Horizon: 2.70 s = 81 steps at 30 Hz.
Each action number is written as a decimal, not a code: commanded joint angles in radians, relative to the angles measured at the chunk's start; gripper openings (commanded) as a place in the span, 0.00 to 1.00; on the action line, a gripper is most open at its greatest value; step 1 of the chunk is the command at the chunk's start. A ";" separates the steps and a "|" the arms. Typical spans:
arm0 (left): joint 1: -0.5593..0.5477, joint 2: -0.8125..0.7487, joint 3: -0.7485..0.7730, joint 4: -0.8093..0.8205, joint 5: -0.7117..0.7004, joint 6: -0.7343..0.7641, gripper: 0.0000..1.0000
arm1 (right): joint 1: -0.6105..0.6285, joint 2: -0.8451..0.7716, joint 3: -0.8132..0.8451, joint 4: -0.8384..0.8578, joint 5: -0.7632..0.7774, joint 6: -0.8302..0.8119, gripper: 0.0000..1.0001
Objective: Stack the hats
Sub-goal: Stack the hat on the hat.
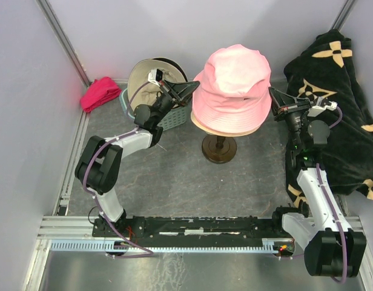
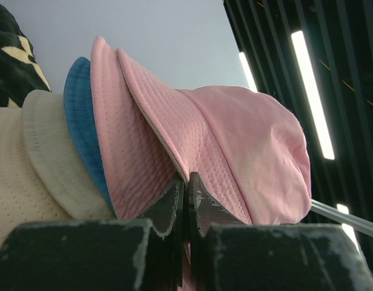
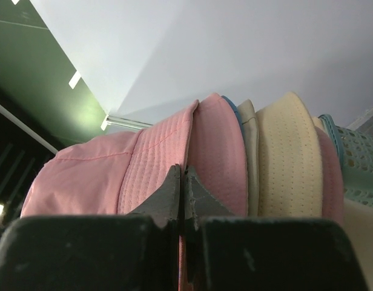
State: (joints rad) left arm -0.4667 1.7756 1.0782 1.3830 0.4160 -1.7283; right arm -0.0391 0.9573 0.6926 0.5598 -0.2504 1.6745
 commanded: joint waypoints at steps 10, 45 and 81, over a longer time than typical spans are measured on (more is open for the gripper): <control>0.040 0.021 -0.077 0.011 0.017 -0.003 0.03 | -0.007 0.001 -0.051 -0.188 0.043 -0.128 0.02; 0.002 0.090 0.022 -0.144 0.029 0.068 0.03 | -0.008 0.086 -0.089 -0.127 0.011 -0.202 0.02; -0.003 0.108 -0.073 -0.285 0.013 0.184 0.03 | -0.008 0.121 -0.131 -0.217 -0.013 -0.265 0.02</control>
State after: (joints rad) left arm -0.4858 1.8214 1.0622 1.3872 0.3752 -1.6970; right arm -0.0326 1.0206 0.6434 0.6247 -0.2733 1.5230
